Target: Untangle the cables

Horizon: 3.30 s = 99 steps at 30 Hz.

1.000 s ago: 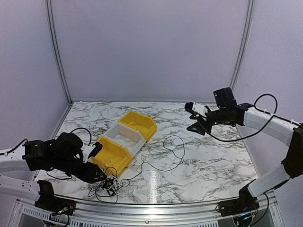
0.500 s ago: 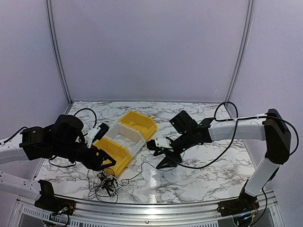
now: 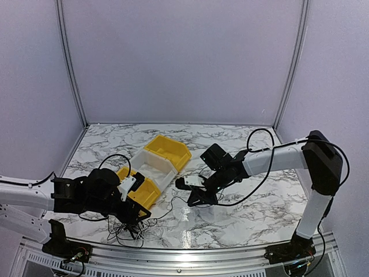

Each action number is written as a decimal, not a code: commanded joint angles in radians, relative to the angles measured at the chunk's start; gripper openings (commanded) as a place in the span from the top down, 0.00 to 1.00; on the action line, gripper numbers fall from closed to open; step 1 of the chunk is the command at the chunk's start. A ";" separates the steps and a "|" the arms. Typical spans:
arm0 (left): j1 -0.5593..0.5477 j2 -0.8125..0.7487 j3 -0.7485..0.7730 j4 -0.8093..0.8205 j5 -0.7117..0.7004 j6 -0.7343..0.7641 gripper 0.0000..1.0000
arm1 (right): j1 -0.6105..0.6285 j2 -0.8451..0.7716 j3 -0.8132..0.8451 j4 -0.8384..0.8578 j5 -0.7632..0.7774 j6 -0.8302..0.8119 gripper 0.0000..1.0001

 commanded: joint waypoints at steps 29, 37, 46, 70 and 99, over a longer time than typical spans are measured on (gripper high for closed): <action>-0.116 -0.099 -0.114 0.038 -0.148 -0.101 0.41 | -0.254 -0.065 1.093 -0.173 -0.039 0.309 1.00; -0.116 -0.233 -0.026 0.011 -0.265 -0.129 0.38 | -0.253 0.002 1.065 -0.048 -0.046 0.385 1.00; -0.116 -0.383 -0.024 -0.020 -0.388 -0.194 0.37 | -0.254 0.119 1.077 0.051 -0.053 0.468 1.00; -0.116 -0.485 -0.054 -0.098 -0.452 -0.289 0.37 | -0.181 0.314 1.183 0.165 -0.035 0.586 1.00; -0.116 -0.538 -0.102 -0.120 -0.498 -0.354 0.37 | -0.135 0.414 1.249 0.231 -0.061 0.690 1.00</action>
